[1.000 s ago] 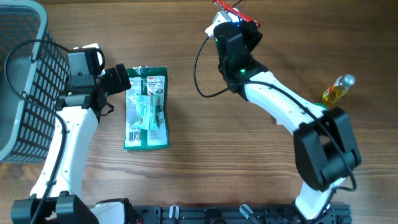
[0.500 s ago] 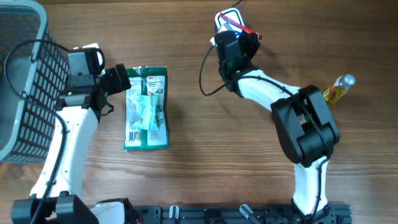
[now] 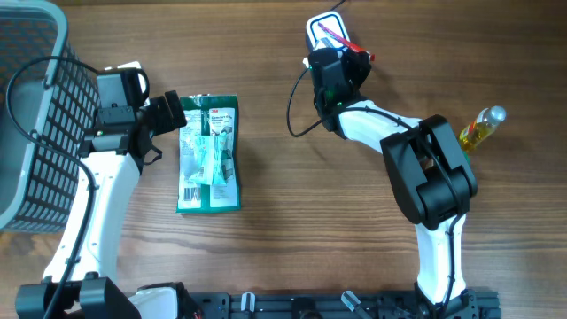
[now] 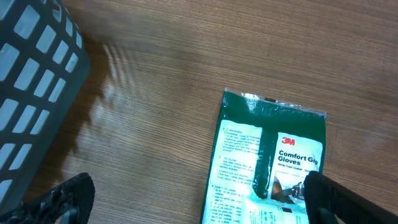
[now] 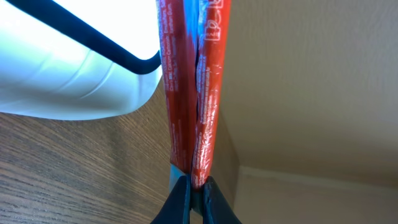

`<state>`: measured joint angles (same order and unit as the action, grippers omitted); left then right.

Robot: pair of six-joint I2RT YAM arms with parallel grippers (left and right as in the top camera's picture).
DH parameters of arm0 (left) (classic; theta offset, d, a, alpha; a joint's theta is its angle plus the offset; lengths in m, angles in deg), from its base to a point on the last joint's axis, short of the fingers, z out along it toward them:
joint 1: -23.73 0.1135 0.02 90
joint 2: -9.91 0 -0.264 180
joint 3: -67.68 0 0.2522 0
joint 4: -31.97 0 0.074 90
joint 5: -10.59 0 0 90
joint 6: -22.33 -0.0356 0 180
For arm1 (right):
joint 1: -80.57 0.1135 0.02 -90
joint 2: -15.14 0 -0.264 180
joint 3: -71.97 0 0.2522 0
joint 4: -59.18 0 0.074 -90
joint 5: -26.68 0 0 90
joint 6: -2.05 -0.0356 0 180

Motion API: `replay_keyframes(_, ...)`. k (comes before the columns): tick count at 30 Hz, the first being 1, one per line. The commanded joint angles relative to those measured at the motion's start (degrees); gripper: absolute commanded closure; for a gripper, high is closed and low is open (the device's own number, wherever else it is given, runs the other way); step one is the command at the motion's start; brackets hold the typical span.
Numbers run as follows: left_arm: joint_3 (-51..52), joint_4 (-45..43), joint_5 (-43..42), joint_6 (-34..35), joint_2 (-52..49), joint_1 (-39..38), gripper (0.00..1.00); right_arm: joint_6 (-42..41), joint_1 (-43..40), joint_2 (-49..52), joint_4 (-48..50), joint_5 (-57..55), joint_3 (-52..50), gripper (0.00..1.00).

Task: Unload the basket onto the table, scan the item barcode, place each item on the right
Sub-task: 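Hold the red tube before the scanner window with the right gripper, then carry the tube right and set it down beside the jar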

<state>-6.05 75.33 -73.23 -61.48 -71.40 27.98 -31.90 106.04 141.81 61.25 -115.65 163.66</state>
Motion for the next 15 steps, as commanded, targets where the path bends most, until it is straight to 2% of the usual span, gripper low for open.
replay_keyframes(1, -0.5, -0.2, 0.3, -1.1, 0.7, 0.4, 0.00, 2.7, -0.1, 1.4, -0.1, -0.1, 0.7, 0.96)
replay_keyframes(6, -0.5, -0.2, 0.3, -1.1, 0.7, 0.4, 0.00, 1.6, 0.0, 1.1, -0.2, -1.2, 0.7, 0.96)
replay_keyframes(10, -0.5, -0.2, 0.3, -1.1, 0.7, 0.4, 0.00, -6.7, 0.1, -4.7, -2.6, -1.5, 0.7, 0.96)
replay_keyframes(12, -0.5, -0.2, 0.3, -1.1, 0.7, 0.4, 0.00, -11.9, 0.0, -10.3, -7.3, 0.7, 0.7, 0.96)
replay_keyframes(15, -0.5, -0.2, 0.3, -1.1, 0.7, 0.4, 0.00, -24.2, 0.0, -20.8, -23.5, 7.6, 0.7, 0.96)
